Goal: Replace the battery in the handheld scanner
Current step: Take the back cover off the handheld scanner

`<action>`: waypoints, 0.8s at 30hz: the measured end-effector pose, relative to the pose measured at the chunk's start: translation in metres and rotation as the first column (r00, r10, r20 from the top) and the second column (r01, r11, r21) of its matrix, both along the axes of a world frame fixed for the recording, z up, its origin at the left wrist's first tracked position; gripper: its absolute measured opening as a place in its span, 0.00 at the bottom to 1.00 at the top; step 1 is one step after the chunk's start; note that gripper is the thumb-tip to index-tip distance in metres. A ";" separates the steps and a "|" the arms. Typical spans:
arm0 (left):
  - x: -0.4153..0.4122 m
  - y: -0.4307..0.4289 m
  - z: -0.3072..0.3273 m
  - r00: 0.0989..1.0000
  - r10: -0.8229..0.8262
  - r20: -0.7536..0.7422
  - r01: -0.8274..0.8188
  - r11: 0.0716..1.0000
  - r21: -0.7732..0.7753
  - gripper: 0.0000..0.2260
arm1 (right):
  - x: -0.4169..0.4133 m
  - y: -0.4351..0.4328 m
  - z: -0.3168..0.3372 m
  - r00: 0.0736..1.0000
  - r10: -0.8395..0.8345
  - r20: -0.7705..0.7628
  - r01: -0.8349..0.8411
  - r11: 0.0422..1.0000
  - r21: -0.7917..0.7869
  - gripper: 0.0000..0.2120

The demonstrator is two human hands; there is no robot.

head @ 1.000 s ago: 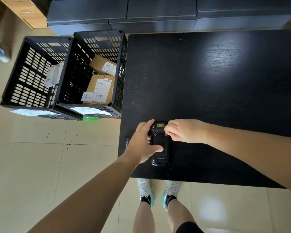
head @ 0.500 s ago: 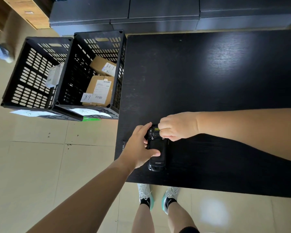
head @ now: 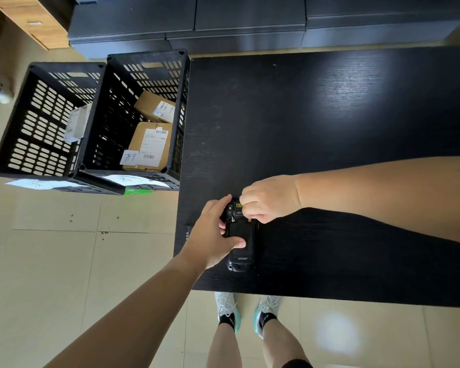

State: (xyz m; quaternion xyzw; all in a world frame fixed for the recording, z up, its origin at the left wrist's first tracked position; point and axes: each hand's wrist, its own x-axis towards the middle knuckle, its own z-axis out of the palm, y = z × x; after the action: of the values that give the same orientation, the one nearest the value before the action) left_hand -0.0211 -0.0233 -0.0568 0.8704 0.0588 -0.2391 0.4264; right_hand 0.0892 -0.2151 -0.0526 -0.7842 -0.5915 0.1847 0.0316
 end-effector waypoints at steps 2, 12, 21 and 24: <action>0.000 -0.001 0.001 1.000 0.003 0.002 -0.003 1.000 -0.001 0.45 | -0.005 0.003 0.005 0.998 -0.049 -0.039 0.050 0.999 0.008 0.10; 0.001 -0.003 0.008 1.000 -0.020 -0.008 0.020 1.000 0.021 0.46 | -0.009 -0.007 0.021 0.998 0.049 -0.036 -0.051 0.998 -0.045 0.07; -0.004 -0.006 0.017 1.000 0.010 -0.013 -0.010 1.000 -0.027 0.46 | -0.053 -0.012 0.033 0.889 -0.449 -0.090 0.445 0.893 -0.062 0.09; -0.011 -0.007 0.021 0.998 0.065 -0.010 -0.065 0.997 -0.048 0.45 | -0.094 -0.017 0.033 0.555 -0.777 -0.298 0.818 0.574 0.026 0.09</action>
State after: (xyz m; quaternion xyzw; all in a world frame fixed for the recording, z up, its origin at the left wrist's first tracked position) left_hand -0.0316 -0.0302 -0.0361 0.8565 0.0832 -0.2301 0.4544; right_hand -0.0046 -0.2325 -0.0200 -0.9310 -0.1740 0.2003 0.2507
